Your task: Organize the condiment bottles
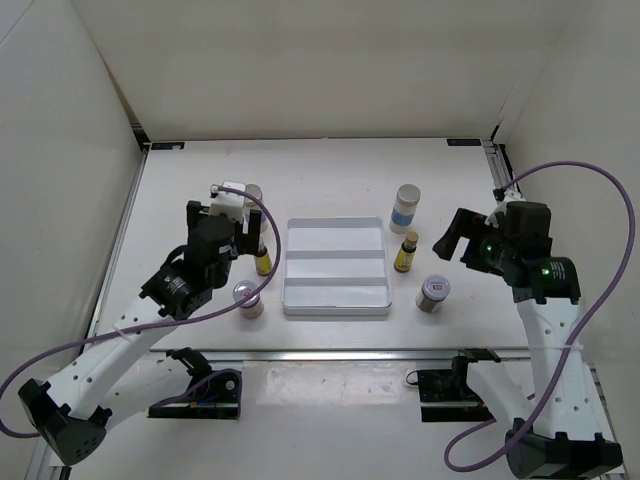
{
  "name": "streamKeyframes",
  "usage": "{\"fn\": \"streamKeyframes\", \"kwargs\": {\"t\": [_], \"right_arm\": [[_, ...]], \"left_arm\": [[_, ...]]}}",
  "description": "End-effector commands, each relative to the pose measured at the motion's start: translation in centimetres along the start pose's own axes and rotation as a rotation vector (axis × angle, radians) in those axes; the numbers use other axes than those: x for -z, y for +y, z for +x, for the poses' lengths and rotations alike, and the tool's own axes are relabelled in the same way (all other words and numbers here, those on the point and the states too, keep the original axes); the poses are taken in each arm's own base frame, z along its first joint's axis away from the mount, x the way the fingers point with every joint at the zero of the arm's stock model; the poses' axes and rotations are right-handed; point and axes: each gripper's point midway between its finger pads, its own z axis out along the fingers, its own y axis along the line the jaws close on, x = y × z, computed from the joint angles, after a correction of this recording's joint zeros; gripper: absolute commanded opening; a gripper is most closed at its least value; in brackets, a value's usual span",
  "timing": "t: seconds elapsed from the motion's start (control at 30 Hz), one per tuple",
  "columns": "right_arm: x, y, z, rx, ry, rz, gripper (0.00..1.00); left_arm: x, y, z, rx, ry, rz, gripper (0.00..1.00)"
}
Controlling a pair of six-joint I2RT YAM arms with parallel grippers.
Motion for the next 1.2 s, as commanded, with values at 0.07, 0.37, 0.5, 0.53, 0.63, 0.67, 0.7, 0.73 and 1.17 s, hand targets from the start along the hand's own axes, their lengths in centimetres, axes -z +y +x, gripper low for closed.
{"fn": "streamKeyframes", "kwargs": {"t": [0.07, 0.37, 0.5, 0.53, 0.63, 0.67, 0.7, 0.73, 1.17], "right_arm": [[-0.3, -1.9, 1.3, -0.016, 0.021, 0.089, 1.0], [-1.5, -1.0, 2.8, -0.117, 0.151, 0.063, 1.0], [-2.3, -3.2, 5.5, -0.258, 0.22, 0.203, 1.0], [-2.2, -3.0, 5.4, -0.284, 0.21, 0.203, 1.0], [-2.1, -3.1, 6.1, -0.296, 0.206, 0.208, 1.0], [-2.1, -3.0, 6.1, -0.297, 0.21, 0.2, 1.0], [-2.1, -2.6, 6.2, -0.31, 0.216, 0.185, 1.0], [-2.2, -2.5, 6.3, -0.314, 0.231, 0.18, 1.0], [-3.7, -5.7, 8.5, -0.343, 0.277, 0.355, 1.0]], "left_arm": [[0.2, -0.7, 0.7, -0.007, 0.016, 0.051, 1.0], [-0.7, 1.7, 3.2, 0.05, 0.053, -0.154, 1.0], [-0.4, 2.1, 2.8, 0.076, 0.036, -0.162, 1.0], [-0.2, 2.4, 2.6, 0.083, 0.026, -0.175, 1.0], [0.5, 3.3, 2.6, 0.107, 0.005, -0.203, 1.0], [0.5, 3.5, 2.6, 0.107, 0.004, -0.214, 1.0], [0.7, 3.7, 2.4, 0.116, -0.006, -0.213, 1.0], [0.7, 3.6, 2.8, 0.11, 0.0, -0.213, 1.0], [0.7, 4.2, 3.1, 0.096, 0.01, -0.251, 1.0]]}}
